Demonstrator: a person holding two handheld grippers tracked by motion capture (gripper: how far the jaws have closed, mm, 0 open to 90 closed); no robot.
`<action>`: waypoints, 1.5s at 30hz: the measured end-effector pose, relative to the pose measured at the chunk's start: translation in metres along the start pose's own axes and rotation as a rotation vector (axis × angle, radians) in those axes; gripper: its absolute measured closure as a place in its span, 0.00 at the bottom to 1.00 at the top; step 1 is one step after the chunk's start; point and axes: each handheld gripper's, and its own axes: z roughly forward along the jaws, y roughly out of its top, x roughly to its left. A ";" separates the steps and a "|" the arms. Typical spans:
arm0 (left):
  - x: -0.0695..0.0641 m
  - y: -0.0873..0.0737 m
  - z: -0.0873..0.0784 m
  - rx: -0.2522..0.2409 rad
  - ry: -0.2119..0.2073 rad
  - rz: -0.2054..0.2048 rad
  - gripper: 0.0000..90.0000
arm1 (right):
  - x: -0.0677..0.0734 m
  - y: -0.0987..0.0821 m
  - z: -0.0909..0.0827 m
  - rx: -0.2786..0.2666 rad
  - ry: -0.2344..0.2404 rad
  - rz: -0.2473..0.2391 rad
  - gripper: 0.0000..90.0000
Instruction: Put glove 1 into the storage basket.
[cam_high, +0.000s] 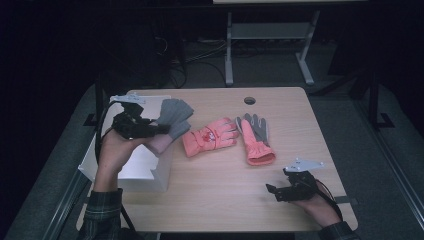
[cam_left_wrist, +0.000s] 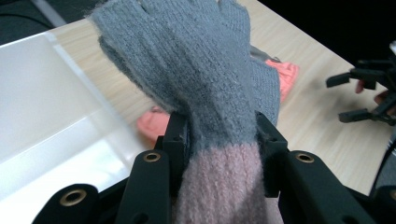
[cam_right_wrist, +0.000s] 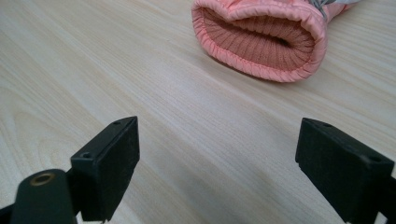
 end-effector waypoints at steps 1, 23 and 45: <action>0.005 -0.002 -0.003 -0.007 0.012 -0.010 0.71 | 0.000 0.000 0.000 -0.001 0.000 -0.005 0.15; 0.074 -0.044 -0.008 0.030 0.196 -0.175 0.71 | -0.007 -0.002 -0.005 -0.014 -0.005 0.000 0.15; 0.122 -0.088 0.049 0.239 0.325 -0.221 0.69 | -0.007 -0.003 -0.006 -0.017 0.003 -0.001 0.15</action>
